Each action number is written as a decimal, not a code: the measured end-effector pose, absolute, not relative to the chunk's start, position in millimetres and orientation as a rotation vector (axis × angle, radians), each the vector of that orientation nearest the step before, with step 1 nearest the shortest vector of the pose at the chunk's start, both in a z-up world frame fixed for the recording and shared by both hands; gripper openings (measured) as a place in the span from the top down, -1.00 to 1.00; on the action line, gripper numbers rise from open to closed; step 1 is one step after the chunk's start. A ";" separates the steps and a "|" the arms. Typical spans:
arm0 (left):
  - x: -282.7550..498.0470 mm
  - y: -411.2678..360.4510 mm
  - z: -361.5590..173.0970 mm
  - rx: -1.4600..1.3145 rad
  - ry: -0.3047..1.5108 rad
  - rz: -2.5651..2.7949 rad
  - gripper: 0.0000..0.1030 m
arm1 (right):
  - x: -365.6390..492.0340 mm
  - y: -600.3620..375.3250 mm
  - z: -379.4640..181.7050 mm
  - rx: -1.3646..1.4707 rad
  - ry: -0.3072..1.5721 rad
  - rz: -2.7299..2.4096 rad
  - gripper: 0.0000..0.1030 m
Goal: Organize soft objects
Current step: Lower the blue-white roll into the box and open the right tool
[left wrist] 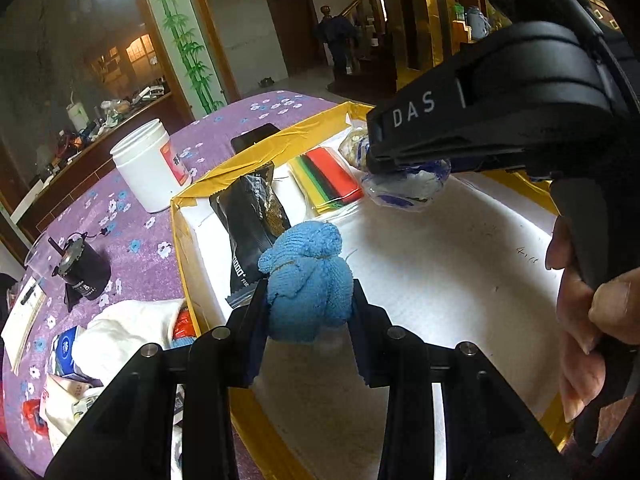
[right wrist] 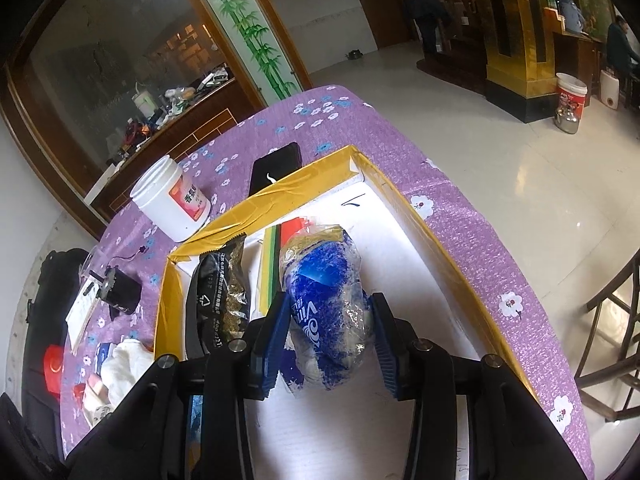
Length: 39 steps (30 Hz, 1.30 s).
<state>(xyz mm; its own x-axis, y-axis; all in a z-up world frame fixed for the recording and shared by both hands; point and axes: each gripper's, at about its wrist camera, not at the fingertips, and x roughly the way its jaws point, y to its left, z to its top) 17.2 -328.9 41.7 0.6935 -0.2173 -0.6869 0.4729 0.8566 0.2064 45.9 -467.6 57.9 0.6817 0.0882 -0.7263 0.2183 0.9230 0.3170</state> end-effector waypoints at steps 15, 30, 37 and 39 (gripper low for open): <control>10.8 -332.4 41.3 0.406 0.687 -0.388 0.35 | 49.9 -464.0 55.9 0.380 0.837 -0.073 0.15; 7.9 -330.7 46.6 0.401 0.662 -0.393 0.29 | 46.9 -465.1 59.8 0.381 0.813 -0.073 -0.07; 1.4 -324.1 61.2 0.376 0.609 -0.382 0.29 | 38.4 -467.1 68.2 0.386 0.752 -0.067 -0.09; -0.4 -321.2 64.8 0.375 0.601 -0.374 0.29 | 35.9 -464.6 71.8 0.366 0.734 -0.074 -0.10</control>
<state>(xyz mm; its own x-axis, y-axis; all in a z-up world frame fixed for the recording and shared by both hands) -0.4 -321.2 64.8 0.7624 -0.2285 -0.6054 0.4423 0.8670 0.2297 35.9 -464.6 71.8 0.7430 0.0612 -0.6665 0.1925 0.9342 0.3002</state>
